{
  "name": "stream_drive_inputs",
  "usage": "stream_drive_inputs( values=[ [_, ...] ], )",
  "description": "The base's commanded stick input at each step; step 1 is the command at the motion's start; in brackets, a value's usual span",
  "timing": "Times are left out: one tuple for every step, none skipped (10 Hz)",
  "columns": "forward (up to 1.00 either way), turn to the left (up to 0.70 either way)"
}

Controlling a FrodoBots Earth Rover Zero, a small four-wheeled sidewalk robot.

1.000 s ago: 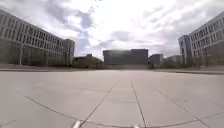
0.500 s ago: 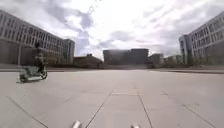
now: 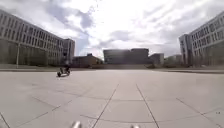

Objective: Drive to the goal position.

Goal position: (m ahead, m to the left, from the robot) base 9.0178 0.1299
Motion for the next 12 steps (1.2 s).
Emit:
stream_drive_inputs(
  values=[
    [0.70,0.00],
    [0.70,0.00],
    [0.70,0.00],
    [0.70,0.00],
    [0.70,0.00],
    [0.70,0.00],
    [0.70,0.00],
    [0.70,0.00],
    [0.70,0.00],
    [0.70,0.00],
    [0.70,0.00],
    [0.70,0.00]
  ],
)
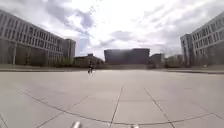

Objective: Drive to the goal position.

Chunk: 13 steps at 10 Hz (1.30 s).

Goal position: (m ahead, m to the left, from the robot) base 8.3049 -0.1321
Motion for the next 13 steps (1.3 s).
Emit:
stream_drive_inputs(
  values=[
    [0.70,0.00],
    [0.70,0.00],
    [0.70,0.00],
    [0.70,0.00],
    [0.70,0.00],
    [0.70,0.00],
    [0.70,0.00],
    [0.70,0.00],
    [0.70,0.00],
    [0.70,0.00],
    [0.70,0.00],
    [0.70,0.00],
    [0.70,0.00]
  ],
)
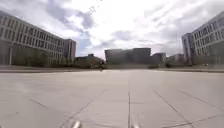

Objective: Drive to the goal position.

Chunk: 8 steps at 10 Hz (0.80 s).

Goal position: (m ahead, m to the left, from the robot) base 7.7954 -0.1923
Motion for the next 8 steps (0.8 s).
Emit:
stream_drive_inputs(
  values=[
    [0.70,0.00],
    [0.70,0.00],
    [0.70,0.00],
    [0.70,0.00],
    [0.70,0.00],
    [0.70,0.00],
    [0.70,0.00],
    [0.70,0.00]
  ],
)
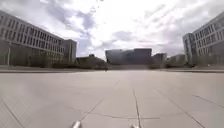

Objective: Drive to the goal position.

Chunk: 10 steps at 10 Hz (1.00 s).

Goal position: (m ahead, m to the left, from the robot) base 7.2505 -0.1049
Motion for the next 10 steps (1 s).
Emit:
stream_drive_inputs(
  values=[
    [0.70,0.00],
    [0.70,0.00],
    [0.70,0.00],
    [0.70,0.00],
    [0.70,0.00],
    [0.70,0.00],
    [0.70,0.00],
    [0.70,0.00],
    [0.70,0.00],
    [0.70,0.00]
  ],
)
